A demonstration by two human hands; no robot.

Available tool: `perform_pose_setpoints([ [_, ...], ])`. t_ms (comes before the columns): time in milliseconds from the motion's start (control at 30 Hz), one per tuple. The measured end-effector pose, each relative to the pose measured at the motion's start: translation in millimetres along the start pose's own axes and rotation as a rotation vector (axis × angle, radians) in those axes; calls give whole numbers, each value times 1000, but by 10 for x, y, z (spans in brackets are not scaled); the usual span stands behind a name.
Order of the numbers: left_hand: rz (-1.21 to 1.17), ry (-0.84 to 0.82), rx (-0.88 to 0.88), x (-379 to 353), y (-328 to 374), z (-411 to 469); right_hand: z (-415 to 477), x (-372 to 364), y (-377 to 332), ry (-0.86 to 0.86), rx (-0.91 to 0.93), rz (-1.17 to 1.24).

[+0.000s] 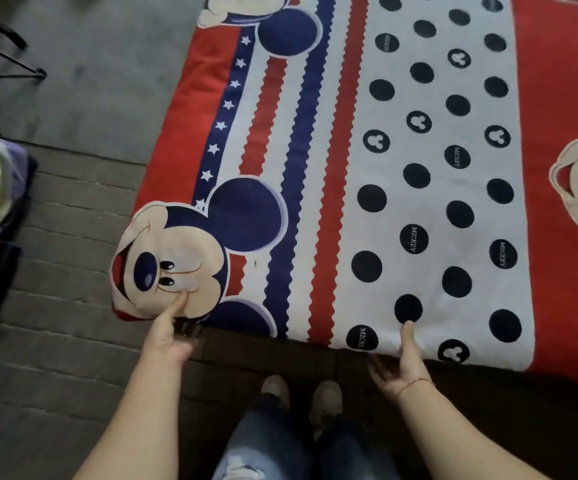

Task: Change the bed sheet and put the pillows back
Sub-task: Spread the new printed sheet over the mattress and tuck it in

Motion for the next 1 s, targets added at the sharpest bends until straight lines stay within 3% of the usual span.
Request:
perform_pose_setpoints([
  [100, 138, 0, 95, 118, 181, -66, -189, -169, 158, -70, -40, 95],
  [233, 90, 86, 71, 310, 579, -164, -469, -589, 687, -231, -146, 139],
  [533, 214, 129, 162, 803, 1371, -15, -962, -2250, 2353, -406, -251, 331],
  [667, 266, -45, 191, 822, 1448, 39, -996, -2640, 2562, -403, -154, 439],
  [867, 317, -367, 418, 675, 1264, 298, -895, -2877, 2504, -422, -70, 465],
  [1000, 168, -450, 505, 494, 1298, 416, -897, -2975, 2421, -500, -24, 504],
])
Point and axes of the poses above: each hand's wrist, its own z-axis towards the middle knuckle, its own x-axis out of the back of the hand, y = z × x, the point moved 3 cm from there along z, towards the middle knuckle, and after that the axes turned 8 degrees about -y, right-handed, at the moved point
